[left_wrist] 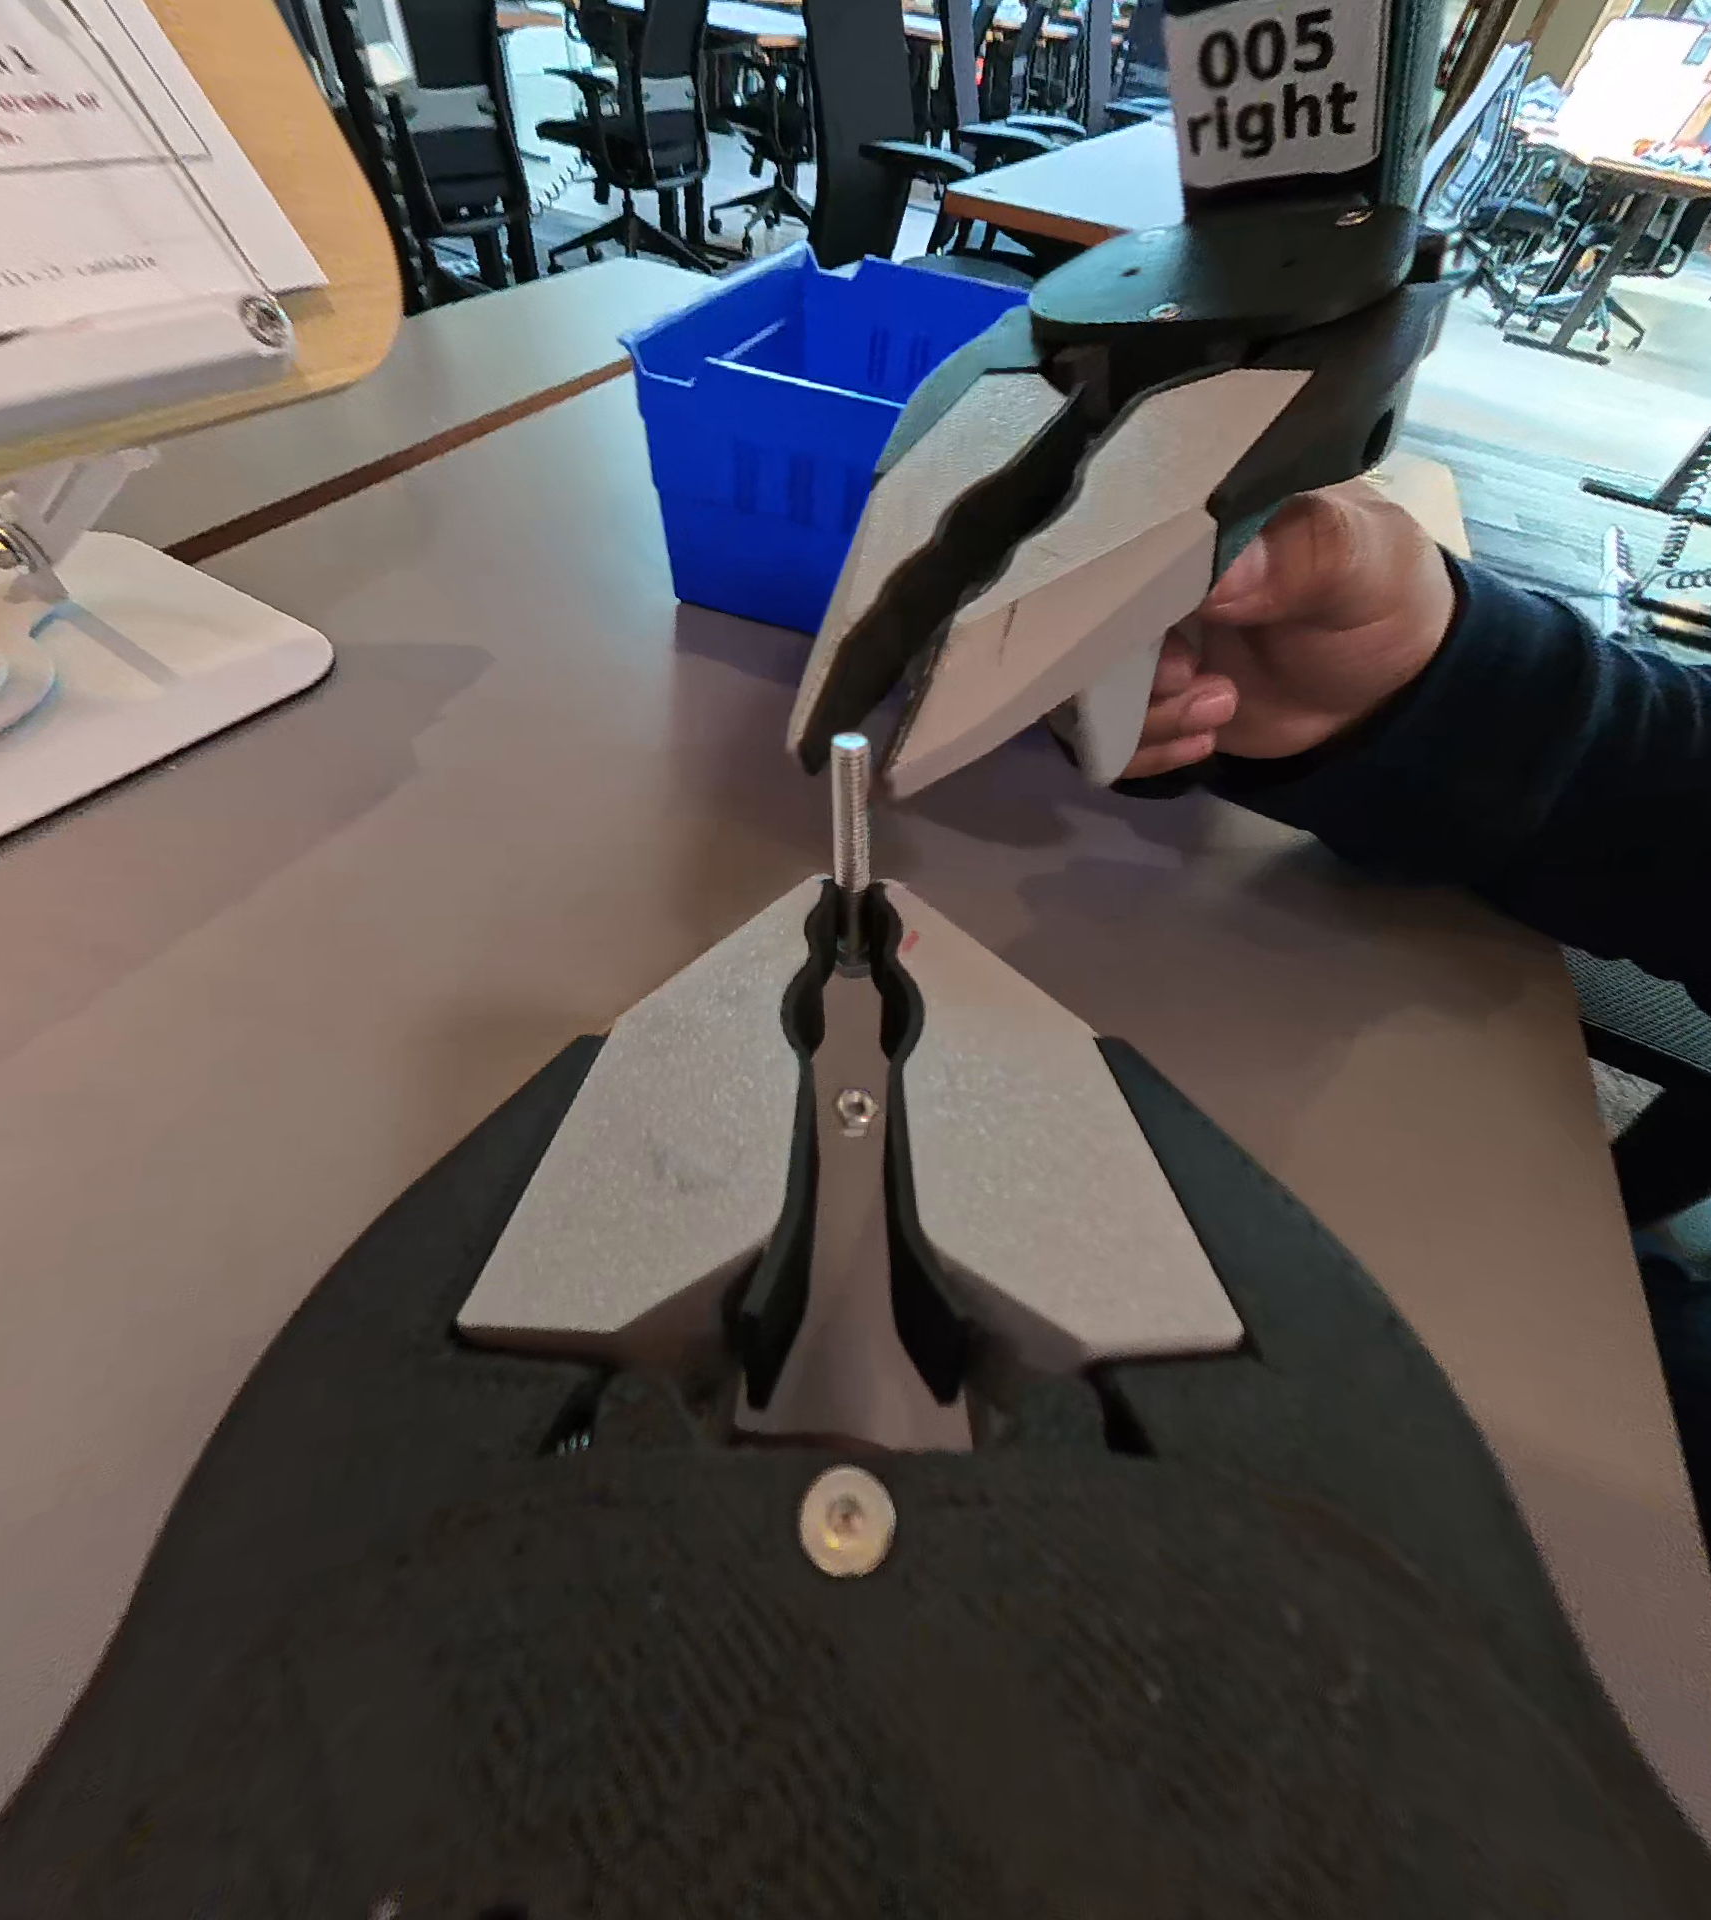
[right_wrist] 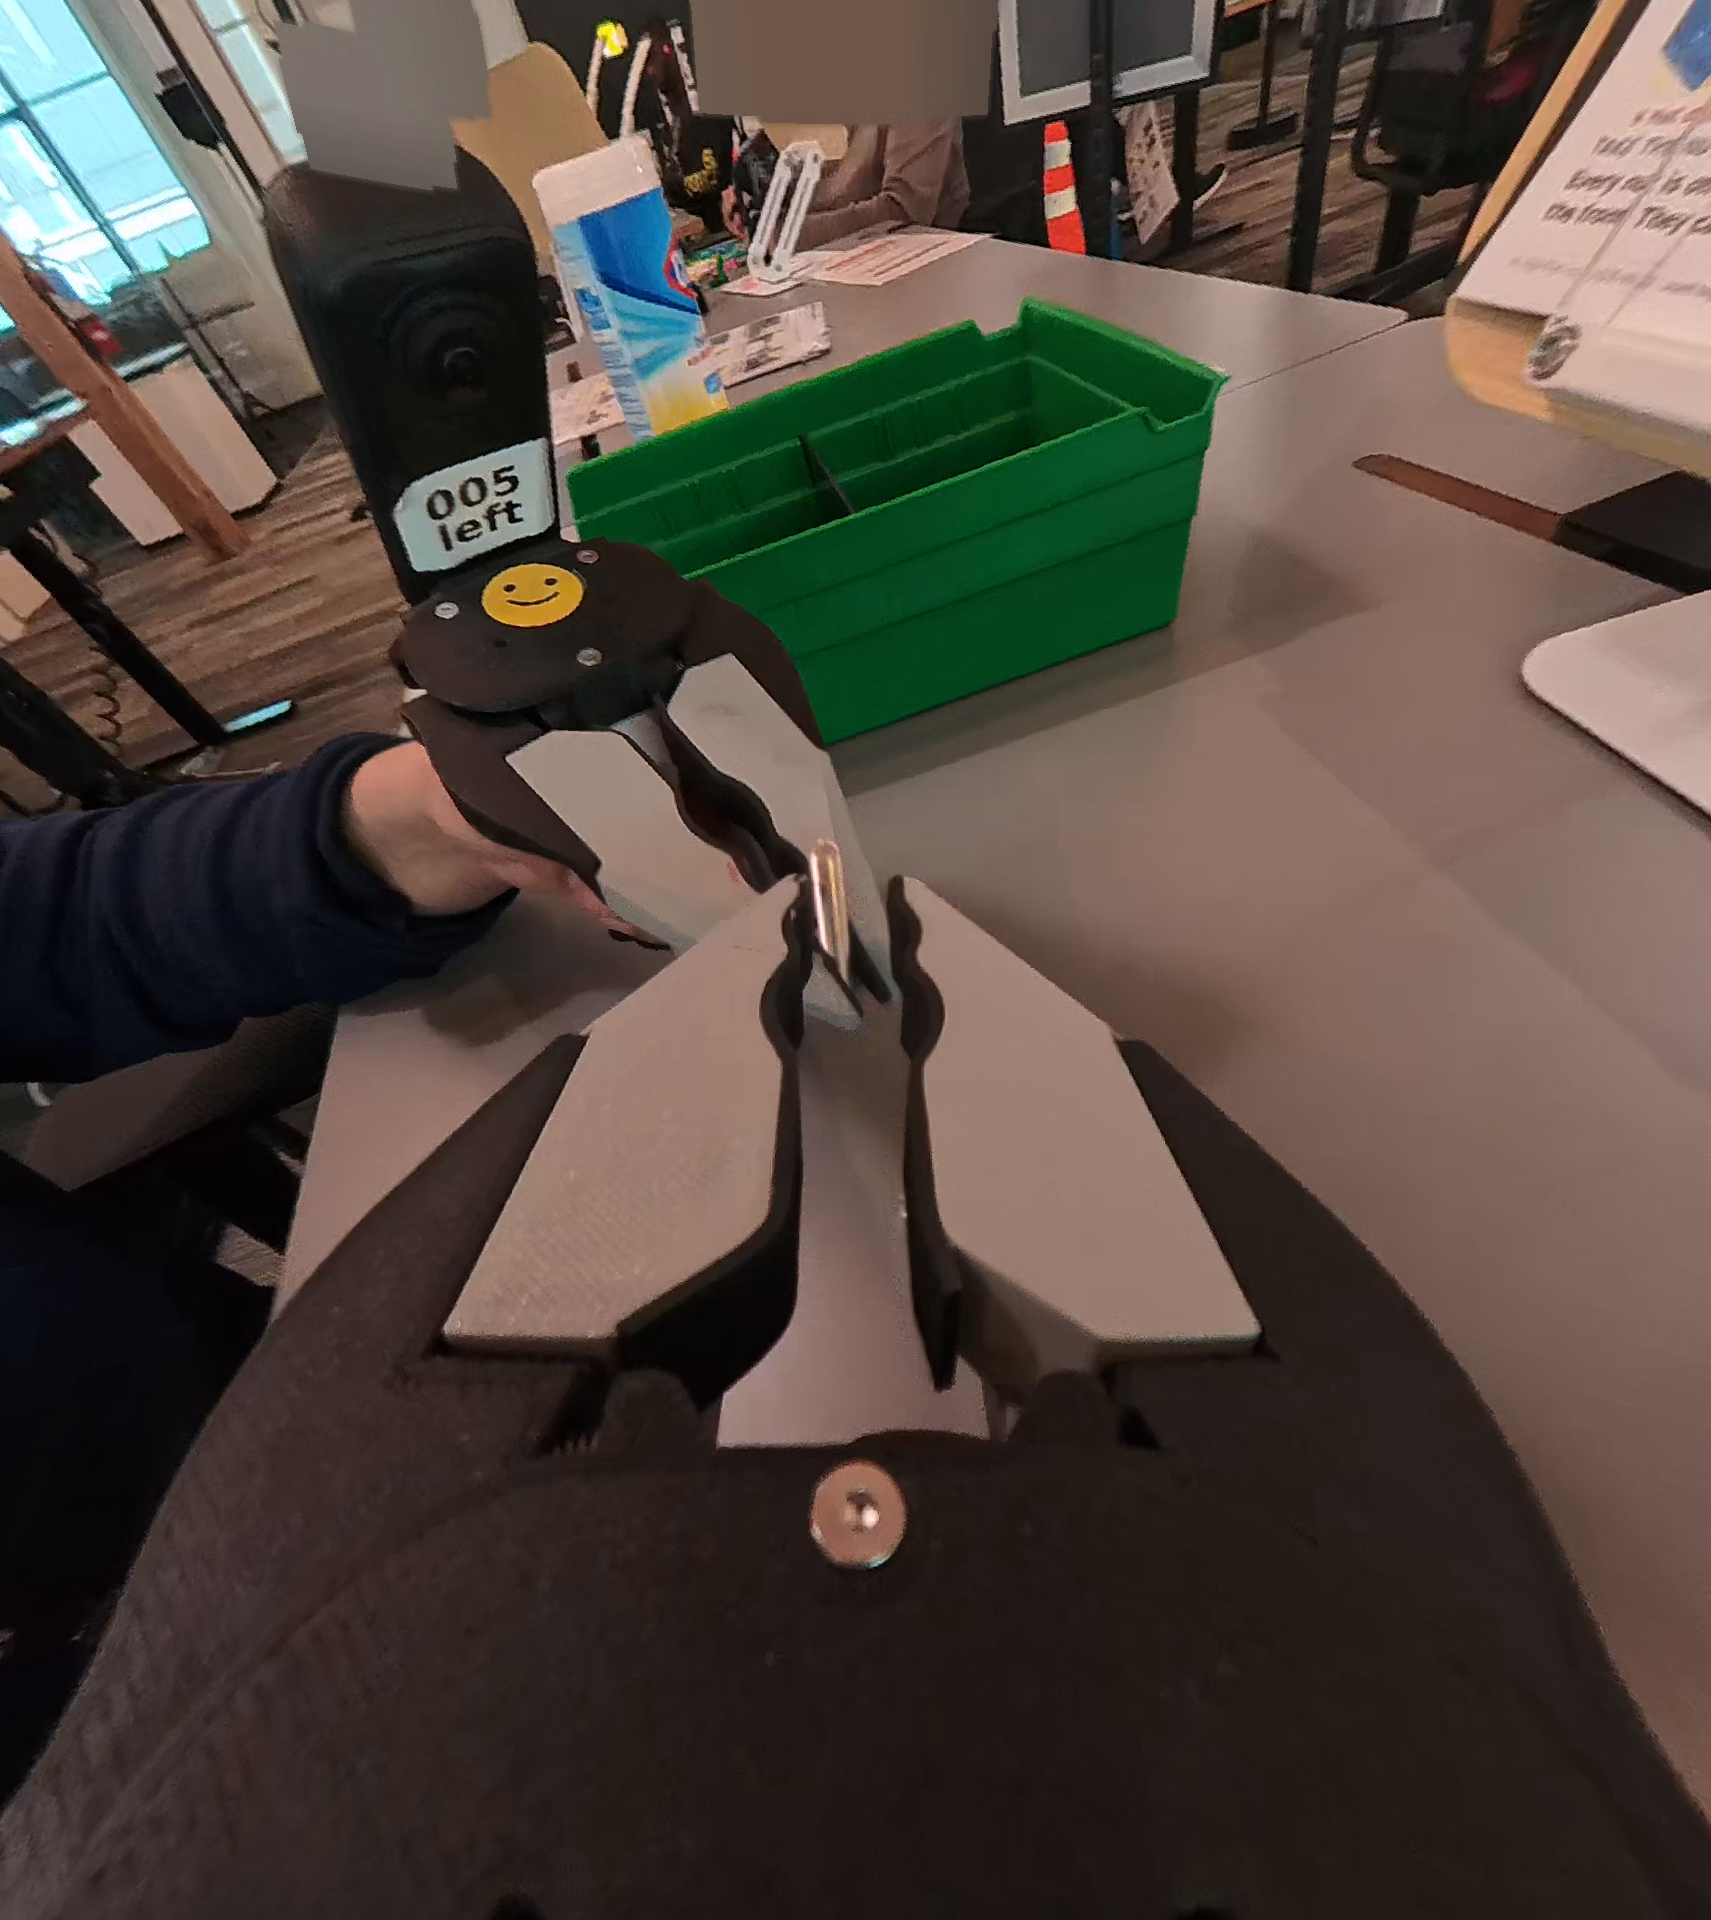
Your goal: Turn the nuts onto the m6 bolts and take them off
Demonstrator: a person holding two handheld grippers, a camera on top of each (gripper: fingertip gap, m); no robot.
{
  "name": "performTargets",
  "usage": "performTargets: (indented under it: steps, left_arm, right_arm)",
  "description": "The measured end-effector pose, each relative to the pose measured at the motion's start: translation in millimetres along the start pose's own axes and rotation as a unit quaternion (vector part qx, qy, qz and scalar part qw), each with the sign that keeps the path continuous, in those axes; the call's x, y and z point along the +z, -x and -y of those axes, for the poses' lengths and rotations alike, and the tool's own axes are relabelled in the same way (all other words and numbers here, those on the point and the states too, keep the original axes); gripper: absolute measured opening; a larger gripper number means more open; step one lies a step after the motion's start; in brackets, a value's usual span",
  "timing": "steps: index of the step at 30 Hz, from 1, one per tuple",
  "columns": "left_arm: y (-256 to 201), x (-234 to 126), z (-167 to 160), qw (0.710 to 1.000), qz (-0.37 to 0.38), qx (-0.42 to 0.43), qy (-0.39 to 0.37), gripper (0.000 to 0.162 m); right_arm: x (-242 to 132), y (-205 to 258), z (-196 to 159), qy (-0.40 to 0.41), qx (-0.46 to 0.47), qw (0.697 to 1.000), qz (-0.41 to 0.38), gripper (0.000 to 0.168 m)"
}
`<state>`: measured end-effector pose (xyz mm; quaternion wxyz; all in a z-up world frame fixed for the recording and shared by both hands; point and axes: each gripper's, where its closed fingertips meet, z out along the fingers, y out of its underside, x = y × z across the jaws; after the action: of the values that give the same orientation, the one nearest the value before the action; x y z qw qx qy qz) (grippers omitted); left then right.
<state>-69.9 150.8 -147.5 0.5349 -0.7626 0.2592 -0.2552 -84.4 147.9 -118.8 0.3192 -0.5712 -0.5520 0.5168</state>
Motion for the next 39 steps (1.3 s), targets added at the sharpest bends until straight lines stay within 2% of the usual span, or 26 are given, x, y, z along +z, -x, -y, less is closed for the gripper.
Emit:
performTargets:
  steps: [2,4,8,13,18,21,27,29,36,39]
  left_arm:
    - [8,-4,2,1.0,0.01,0.004,-0.011,0.003]
    - [14,-7,2,1.0,0.015,0.007,-0.018,0.003]
    - [26,-8,-1,0.999,0.028,0.016,-0.024,0.003]
    - [26,-5,-5,0.999,0.014,0.024,-0.025,0.003]
    - [19,-2,-13,0.997,-0.017,0.072,-0.025,0.003]
    - [17,-4,-10,0.996,-0.031,0.071,-0.038,0.003]
    - [14,-5,-12,0.995,-0.036,0.086,-0.035,0.003]
    - [14,-4,-12,0.995,-0.037,0.086,-0.032,0.003]
    - [12,-4,-14,0.995,-0.045,0.083,-0.026,0.003]
    - [11,-3,-15,0.995,-0.047,0.085,-0.024,0.003]
  right_arm:
    - [-5,-10,-4,0.015,-0.025,0.999,-0.03,0.011]
    - [-7,-17,-21,0.067,-0.057,0.995,-0.05,0.011]
    - [-2,-19,-67,0.18,-0.084,0.979,-0.042,0.014]
    - [6,-14,-99,0.24,-0.103,0.965,-0.026,0.014]
    - [13,-15,-109,0.255,-0.141,0.956,-0.025,0.015]
    - [15,-18,-115,0.261,-0.157,0.952,-0.025,0.014]
    - [19,-19,-116,0.257,-0.149,0.955,-0.019,0.014]
    - [19,-19,-116,0.255,-0.151,0.955,-0.019,0.007]
    - [21,-18,-115,0.247,-0.139,0.959,-0.011,0.012]
    - [21,-19,-115,0.246,-0.146,0.958,-0.013,0.007]
